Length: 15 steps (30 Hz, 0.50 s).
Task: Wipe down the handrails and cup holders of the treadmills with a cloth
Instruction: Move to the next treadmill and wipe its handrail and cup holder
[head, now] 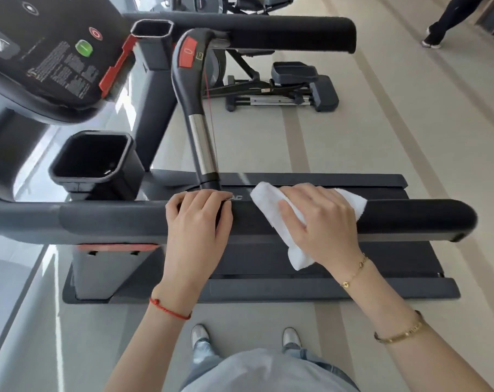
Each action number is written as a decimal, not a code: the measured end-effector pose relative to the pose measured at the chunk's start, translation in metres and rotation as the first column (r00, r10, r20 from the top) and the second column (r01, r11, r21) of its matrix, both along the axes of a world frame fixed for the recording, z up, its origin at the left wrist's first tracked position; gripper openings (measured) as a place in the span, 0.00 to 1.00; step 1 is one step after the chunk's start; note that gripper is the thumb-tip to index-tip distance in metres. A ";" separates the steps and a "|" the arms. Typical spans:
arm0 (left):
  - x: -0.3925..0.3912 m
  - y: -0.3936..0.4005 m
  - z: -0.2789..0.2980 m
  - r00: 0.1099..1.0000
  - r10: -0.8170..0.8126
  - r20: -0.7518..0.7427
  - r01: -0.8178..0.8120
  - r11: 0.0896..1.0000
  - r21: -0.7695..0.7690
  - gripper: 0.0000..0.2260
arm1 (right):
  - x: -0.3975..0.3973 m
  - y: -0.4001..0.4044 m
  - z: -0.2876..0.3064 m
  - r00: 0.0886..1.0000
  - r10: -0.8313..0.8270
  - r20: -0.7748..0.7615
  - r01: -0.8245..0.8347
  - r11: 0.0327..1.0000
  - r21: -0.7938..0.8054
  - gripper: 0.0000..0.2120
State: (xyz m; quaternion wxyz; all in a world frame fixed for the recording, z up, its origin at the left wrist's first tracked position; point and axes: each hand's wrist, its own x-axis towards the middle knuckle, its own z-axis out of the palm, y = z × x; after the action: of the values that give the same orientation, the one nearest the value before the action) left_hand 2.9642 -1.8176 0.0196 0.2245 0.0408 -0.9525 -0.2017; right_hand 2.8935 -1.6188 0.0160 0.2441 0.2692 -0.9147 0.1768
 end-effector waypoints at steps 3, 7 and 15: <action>-0.008 0.039 0.000 1.000 0.013 0.005 -0.013 1.000 0.000 0.08 | -0.010 0.059 0.003 0.999 -0.046 0.014 0.046 0.999 0.000 0.11; -0.019 0.087 -0.001 1.000 0.024 0.015 -0.024 1.000 -0.008 0.08 | -0.031 0.117 0.018 0.976 -0.139 0.167 0.127 0.989 0.079 0.17; -0.037 0.166 0.000 0.999 0.036 0.024 -0.036 0.999 -0.012 0.09 | -0.027 0.155 0.007 0.983 0.173 0.057 -0.177 0.980 0.087 0.16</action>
State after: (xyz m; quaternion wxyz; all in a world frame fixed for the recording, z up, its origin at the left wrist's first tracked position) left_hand 2.9269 -1.6512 0.0198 0.2167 0.0592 -0.9554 -0.1915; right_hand 2.8662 -1.4641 0.0226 0.1924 0.3552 -0.9003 0.1619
